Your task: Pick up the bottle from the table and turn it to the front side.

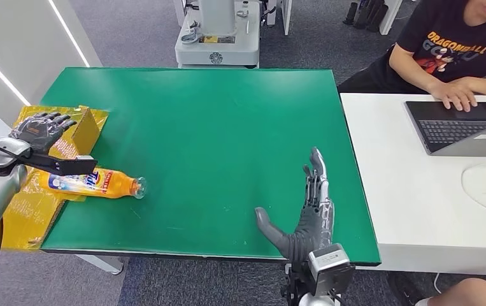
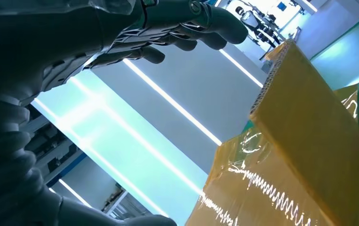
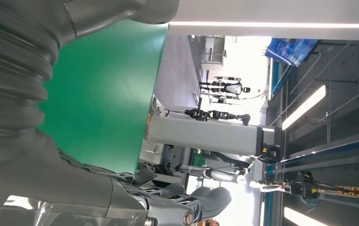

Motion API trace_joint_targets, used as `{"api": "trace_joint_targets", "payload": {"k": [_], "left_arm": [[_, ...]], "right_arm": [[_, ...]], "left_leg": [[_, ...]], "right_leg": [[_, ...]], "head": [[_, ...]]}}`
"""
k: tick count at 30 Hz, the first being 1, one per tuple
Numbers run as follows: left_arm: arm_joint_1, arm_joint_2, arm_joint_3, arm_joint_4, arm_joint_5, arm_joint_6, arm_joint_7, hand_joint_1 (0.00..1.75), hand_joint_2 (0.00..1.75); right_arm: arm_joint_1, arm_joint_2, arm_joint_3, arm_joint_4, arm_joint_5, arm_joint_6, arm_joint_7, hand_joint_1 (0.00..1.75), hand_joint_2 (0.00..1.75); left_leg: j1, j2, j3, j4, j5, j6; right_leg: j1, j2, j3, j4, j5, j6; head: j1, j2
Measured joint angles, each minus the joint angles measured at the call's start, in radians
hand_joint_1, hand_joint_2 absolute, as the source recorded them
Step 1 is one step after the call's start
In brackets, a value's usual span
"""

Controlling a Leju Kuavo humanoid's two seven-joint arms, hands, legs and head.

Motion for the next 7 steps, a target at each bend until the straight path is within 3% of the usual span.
{"api": "trace_joint_targets", "payload": {"k": [3, 7], "left_arm": [[0.003, 0.006, 0.003, -0.004, 0.023, 0.035, 0.002, 0.0, 1.75], [0.068, 0.003, 0.079, -0.093, 0.273, 0.318, -0.112, 0.0, 1.75]], "right_arm": [[0.0, 0.002, -0.002, 0.0, 0.005, 0.004, 0.004, 0.0, 1.75], [-0.004, 0.01, -0.004, 0.0, 0.025, 0.027, 0.028, 0.0, 1.75]], "left_leg": [[0.0, 0.0, 0.0, 0.0, 0.0, 0.0], [-0.001, 0.0, 0.0, 0.0, 0.0, 0.0]], "right_leg": [[0.0, 0.0, 0.0, 0.0, 0.0, 0.0], [-0.001, 0.0, -0.001, 0.0, 0.0, 0.0]], "head": [[0.0, 0.0], [0.0, 0.0]]}}
